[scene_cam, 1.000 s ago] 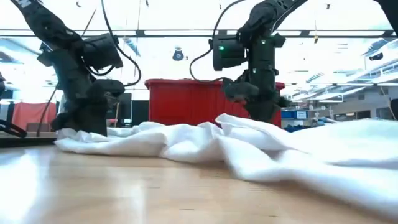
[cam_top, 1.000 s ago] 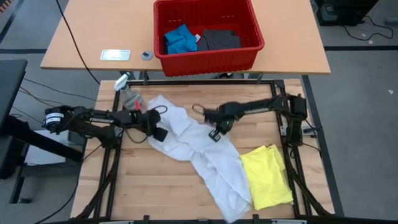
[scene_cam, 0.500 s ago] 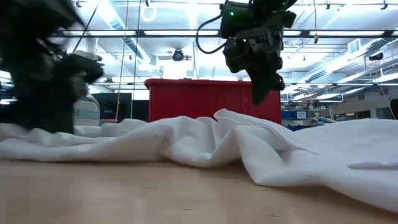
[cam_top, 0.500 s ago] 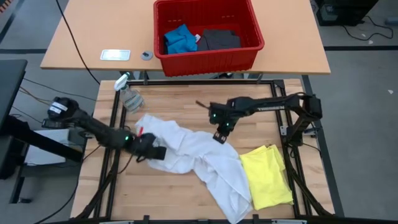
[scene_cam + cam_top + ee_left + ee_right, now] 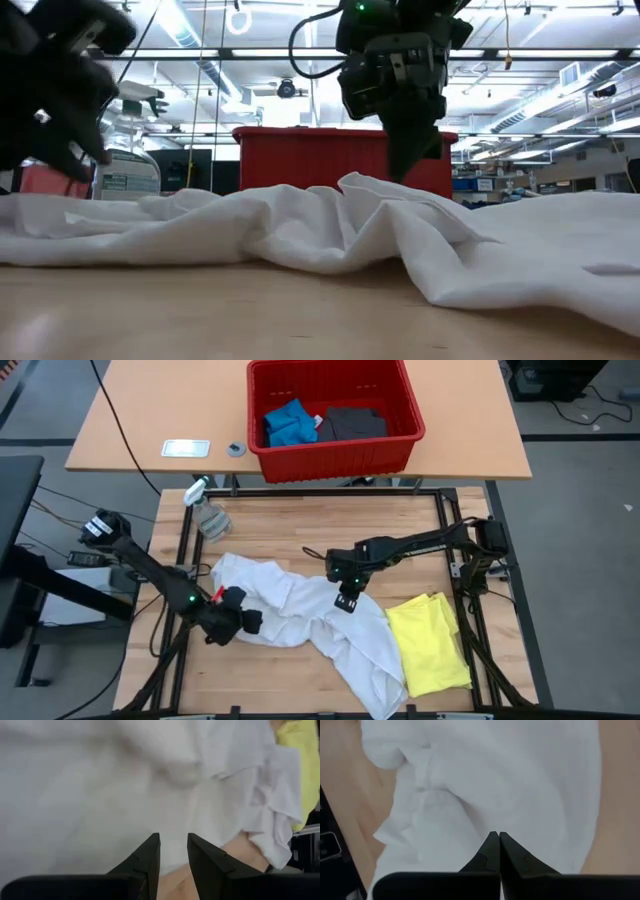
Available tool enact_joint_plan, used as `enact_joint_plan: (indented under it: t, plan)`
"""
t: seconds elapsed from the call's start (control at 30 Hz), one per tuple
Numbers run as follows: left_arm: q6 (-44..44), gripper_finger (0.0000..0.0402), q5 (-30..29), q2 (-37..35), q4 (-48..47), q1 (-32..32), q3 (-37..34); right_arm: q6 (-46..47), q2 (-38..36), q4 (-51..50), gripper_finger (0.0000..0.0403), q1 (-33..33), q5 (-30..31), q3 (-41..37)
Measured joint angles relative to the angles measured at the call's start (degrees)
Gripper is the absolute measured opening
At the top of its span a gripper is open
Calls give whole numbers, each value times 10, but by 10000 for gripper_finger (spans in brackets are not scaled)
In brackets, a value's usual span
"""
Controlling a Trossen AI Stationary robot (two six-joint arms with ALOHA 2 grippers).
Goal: Fold Laundry from Bin
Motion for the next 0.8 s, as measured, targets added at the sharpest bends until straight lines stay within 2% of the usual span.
enact_joint_plan:
  t: [0.2, 0.37, 0.53, 0.63, 0.8]
  plan:
    - [135, 103, -5, 0, -28, 70, 51, 0, 0, -10, 0, 9, 2, 0]
    - [219, 103, 32, 13, -22, 137, 53, 12, 0, 10, 0, 26, 17, 0]
    - [233, 103, 78, 48, -43, 175, 24, 59, 0, 34, 0, 40, 31, 0]
    - [225, 103, 124, 58, -112, 187, 2, 119, 0, 35, 0, 62, 52, 0]
    - [206, 103, 166, 24, -190, 187, -31, 247, 0, 57, 0, 108, 88, 0]
